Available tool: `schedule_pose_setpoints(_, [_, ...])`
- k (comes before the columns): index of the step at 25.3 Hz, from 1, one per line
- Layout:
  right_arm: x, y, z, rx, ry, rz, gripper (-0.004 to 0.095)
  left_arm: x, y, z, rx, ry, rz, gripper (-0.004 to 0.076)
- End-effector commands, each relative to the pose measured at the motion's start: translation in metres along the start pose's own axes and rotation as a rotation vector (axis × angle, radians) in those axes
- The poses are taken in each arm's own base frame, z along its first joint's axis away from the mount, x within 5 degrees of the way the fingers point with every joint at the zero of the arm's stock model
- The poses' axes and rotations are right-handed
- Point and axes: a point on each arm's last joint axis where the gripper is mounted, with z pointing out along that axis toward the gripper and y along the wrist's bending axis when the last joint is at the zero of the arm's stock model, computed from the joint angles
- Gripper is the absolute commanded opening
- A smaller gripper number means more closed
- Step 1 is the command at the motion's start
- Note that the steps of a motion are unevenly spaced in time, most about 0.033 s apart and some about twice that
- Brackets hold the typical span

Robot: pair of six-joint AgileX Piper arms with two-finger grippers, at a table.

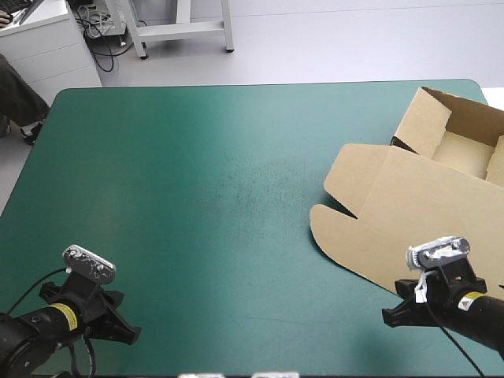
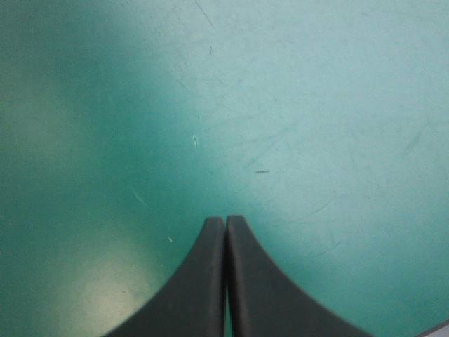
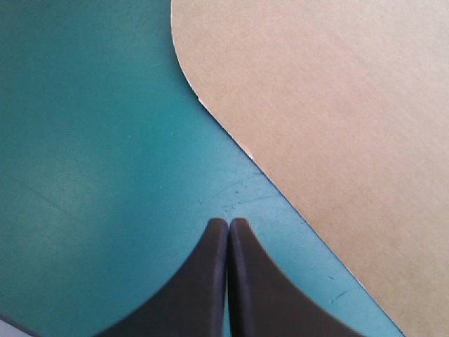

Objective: Fold the box

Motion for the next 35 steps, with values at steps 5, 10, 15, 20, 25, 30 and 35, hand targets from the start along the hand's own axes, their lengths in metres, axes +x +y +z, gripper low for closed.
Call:
schedule_pose_setpoints(5, [0.022, 0.011, -0.019, 0.053, -0.243, -0.094, -0.0018, 0.001, -0.004, 0.012, 0.036, -0.042, -0.021, -0.0032])
schedule_pose_setpoints(10, [0.038, 0.016, -0.023, 0.067, -0.306, -0.109, -0.0018, 0.006, -0.004, 0.019, 0.036, -0.032, -0.022, -0.0032])
schedule_pose_setpoints(15, [0.046, 0.016, -0.018, 0.065, -0.302, -0.106, -0.0018, 0.007, -0.006, 0.023, 0.047, -0.044, -0.029, -0.0032])
schedule_pose_setpoints(20, [0.046, 0.016, -0.018, 0.064, -0.301, -0.100, -0.0018, 0.007, -0.006, 0.023, 0.047, -0.042, -0.035, -0.0032])
schedule_pose_setpoints(25, [0.046, 0.016, -0.018, 0.062, -0.301, -0.090, -0.0018, 0.008, -0.006, 0.023, 0.047, -0.038, -0.035, -0.0032])
schedule_pose_setpoints(30, [0.046, 0.016, -0.018, 0.062, -0.301, -0.090, -0.0018, 0.008, -0.006, 0.023, 0.052, -0.038, -0.041, -0.0032])
schedule_pose_setpoints(35, [0.046, 0.016, -0.018, 0.062, -0.301, -0.090, -0.0018, 0.008, -0.006, 0.023, 0.054, -0.038, -0.043, -0.0032])
